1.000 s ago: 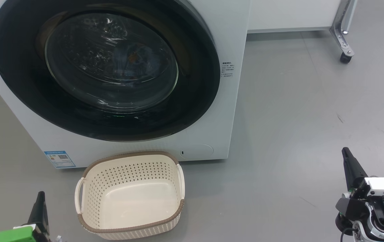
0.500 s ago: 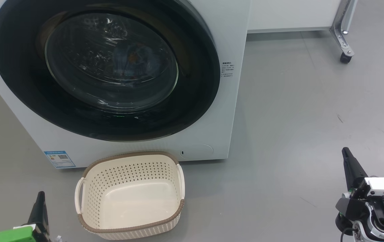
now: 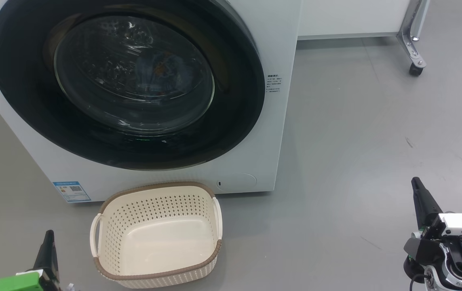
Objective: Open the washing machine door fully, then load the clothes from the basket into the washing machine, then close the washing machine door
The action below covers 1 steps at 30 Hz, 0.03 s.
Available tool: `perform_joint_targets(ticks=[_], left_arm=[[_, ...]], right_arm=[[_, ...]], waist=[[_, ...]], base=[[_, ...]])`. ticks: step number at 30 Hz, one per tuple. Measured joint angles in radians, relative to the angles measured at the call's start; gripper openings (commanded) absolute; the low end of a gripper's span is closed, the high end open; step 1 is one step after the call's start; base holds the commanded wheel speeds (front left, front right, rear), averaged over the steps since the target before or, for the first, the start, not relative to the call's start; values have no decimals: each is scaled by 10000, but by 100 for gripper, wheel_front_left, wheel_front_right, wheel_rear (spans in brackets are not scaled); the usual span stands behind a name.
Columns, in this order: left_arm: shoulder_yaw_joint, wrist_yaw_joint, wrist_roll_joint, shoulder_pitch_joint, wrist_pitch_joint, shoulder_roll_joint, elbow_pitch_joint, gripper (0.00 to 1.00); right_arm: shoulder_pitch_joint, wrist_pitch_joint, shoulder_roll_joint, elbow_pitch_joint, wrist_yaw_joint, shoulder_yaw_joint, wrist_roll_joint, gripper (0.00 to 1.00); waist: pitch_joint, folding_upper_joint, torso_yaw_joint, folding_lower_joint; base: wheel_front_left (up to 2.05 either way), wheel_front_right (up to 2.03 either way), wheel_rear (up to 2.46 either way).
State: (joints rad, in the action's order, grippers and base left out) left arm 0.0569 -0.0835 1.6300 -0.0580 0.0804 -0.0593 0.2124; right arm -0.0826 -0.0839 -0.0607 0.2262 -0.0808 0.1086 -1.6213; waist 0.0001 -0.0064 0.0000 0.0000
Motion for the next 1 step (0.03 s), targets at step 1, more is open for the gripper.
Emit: perform_joint_targets(ticks=[1], left_arm=[[0, 0, 0, 0, 0, 2, 0, 0]], right_arm=[[0, 0, 0, 0, 0, 0, 0, 0]], waist=[[0, 0, 0, 0]], base=[[0, 0, 0]])
